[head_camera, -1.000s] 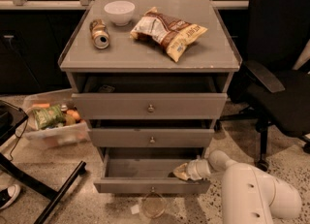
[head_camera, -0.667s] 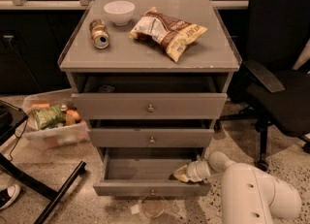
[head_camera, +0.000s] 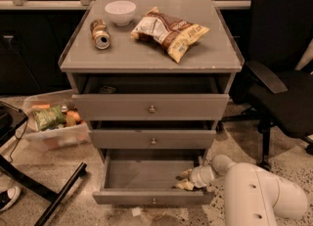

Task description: Open bottom drawer

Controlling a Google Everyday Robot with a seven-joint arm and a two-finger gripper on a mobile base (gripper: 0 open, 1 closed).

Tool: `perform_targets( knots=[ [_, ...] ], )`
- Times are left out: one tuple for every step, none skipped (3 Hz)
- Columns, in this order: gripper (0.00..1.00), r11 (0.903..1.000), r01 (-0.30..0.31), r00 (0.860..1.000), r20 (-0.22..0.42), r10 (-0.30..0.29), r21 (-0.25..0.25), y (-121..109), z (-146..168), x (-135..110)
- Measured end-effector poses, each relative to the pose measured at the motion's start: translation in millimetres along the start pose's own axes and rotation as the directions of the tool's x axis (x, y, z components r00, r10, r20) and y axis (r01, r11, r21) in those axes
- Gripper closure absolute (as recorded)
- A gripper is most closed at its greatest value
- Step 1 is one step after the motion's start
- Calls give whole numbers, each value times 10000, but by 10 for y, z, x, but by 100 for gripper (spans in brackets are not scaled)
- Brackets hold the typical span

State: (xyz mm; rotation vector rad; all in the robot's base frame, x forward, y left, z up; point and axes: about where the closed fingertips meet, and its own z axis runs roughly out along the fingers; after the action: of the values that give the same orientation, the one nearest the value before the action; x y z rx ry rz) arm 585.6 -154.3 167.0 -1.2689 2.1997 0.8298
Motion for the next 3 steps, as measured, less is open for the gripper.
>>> perform_targets(
  knots=[
    [0,9998,-52,9999,-132,50,-204,107,-29,50],
    [0,9994,47,9998,-197,-54,-330,168,-41,28],
    [0,9992,135,9997,-210,-143,-382,191,-42,1]
  ],
)
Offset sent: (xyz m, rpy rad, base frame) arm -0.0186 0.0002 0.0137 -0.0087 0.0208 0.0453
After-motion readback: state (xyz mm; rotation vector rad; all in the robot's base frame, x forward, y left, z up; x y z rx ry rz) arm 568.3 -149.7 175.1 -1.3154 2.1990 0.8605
